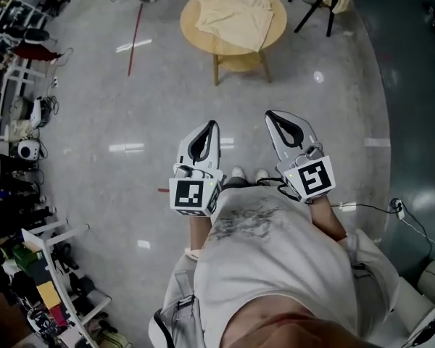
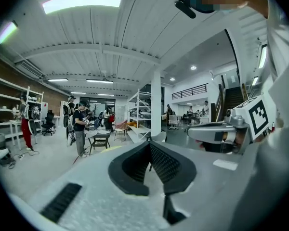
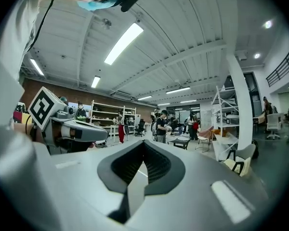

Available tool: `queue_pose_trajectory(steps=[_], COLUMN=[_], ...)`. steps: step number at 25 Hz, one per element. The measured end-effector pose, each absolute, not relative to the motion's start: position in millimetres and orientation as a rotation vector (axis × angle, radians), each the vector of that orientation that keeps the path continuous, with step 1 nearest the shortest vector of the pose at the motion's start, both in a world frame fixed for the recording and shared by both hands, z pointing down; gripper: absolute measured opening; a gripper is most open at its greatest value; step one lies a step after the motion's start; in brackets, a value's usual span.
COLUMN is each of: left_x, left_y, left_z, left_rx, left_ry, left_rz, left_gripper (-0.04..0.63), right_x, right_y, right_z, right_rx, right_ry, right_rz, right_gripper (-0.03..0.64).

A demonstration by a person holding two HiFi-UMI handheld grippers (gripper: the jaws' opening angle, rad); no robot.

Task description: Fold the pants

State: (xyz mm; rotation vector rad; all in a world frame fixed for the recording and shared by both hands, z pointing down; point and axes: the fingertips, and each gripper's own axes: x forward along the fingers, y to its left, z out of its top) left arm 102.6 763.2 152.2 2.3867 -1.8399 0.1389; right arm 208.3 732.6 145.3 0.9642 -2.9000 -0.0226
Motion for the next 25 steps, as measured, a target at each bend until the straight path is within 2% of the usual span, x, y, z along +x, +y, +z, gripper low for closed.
queue_pose_trajectory(steps=[11, 25], left_x=[81.7, -21.0], left_y=[724.3, 647.7], left_z=[156.1, 168.2], left_rx=[2.423, 2.490], left_ry=[-1.841, -1.718], left_rz=[0.149, 0.132], left_gripper=[0.008, 0.008], right_x=[174.2, 68.1], right_y=[698.8, 625.5], right_z=[155.3, 159.6], right_rx=[0.964, 1.090], right_ry=[-2.907, -2.808], right_rz=[-0.066, -0.105], right_gripper=[0.008, 0.008])
